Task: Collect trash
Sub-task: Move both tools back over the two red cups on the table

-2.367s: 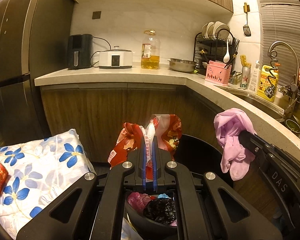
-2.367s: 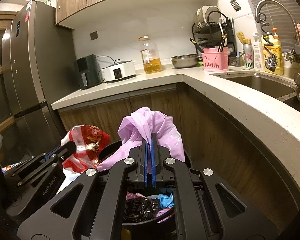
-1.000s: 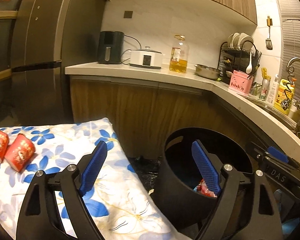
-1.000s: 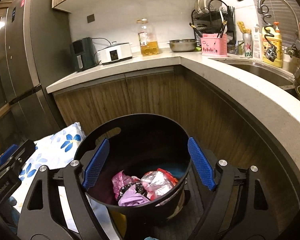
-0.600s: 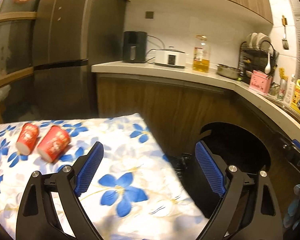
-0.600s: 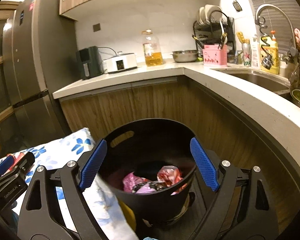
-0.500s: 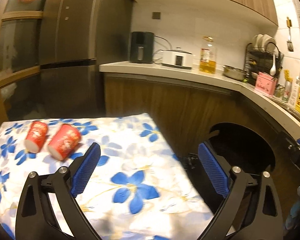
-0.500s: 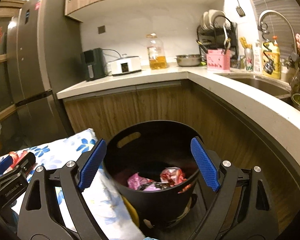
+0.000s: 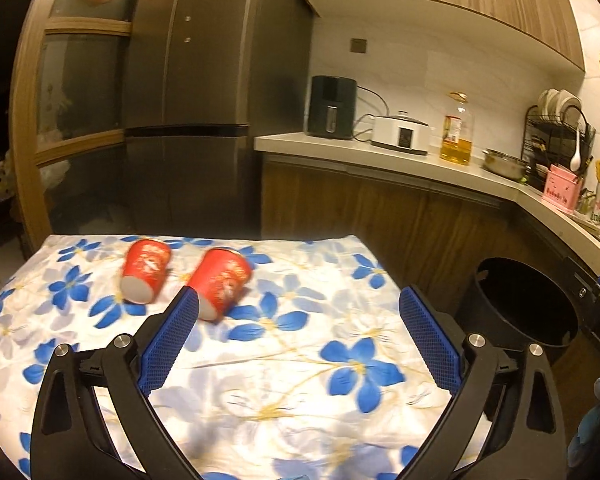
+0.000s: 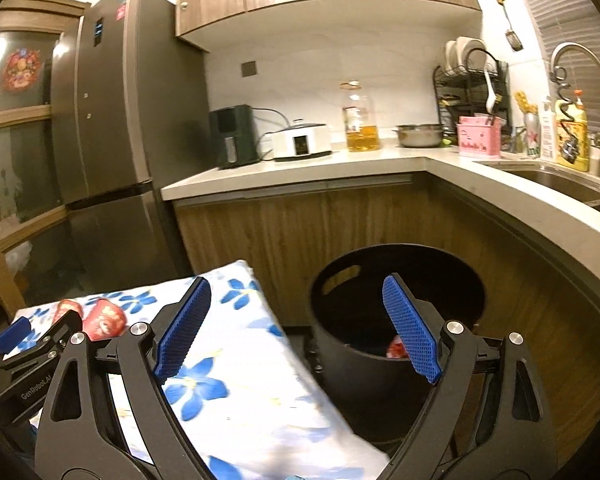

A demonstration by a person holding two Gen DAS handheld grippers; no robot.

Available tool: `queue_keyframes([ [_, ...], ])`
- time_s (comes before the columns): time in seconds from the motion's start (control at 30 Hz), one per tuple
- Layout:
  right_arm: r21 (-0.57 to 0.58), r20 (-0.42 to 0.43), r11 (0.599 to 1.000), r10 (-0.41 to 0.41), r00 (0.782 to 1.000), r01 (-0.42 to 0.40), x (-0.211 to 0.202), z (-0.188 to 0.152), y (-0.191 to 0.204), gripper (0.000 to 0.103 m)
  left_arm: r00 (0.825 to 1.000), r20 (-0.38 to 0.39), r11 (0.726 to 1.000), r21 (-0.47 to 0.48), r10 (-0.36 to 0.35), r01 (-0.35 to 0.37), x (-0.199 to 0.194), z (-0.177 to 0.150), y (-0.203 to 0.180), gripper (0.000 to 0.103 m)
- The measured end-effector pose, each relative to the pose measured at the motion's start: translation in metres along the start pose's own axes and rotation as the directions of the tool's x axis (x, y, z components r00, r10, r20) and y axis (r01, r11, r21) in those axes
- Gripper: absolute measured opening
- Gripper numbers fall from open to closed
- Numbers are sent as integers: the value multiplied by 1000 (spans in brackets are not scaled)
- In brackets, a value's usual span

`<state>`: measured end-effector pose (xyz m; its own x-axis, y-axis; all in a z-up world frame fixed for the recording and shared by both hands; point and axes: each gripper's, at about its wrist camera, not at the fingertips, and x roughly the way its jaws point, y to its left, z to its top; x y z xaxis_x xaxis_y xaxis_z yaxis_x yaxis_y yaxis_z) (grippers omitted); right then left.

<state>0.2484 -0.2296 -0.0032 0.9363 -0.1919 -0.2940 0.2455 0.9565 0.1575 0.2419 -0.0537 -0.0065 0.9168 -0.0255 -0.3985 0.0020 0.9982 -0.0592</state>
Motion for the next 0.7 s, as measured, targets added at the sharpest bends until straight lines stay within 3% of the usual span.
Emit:
queue_keyframes([
  [0.43, -38, -34, 994, 102, 994, -103, 13, -16, 73, 86, 995, -4, 993, -66, 101, -101, -3, -5, 73, 96],
  [0.7, -44, -93, 979, 195, 976, -200, 36, -36, 133, 86, 982, -5, 977, -101, 188, -188, 3, -8, 123, 96],
])
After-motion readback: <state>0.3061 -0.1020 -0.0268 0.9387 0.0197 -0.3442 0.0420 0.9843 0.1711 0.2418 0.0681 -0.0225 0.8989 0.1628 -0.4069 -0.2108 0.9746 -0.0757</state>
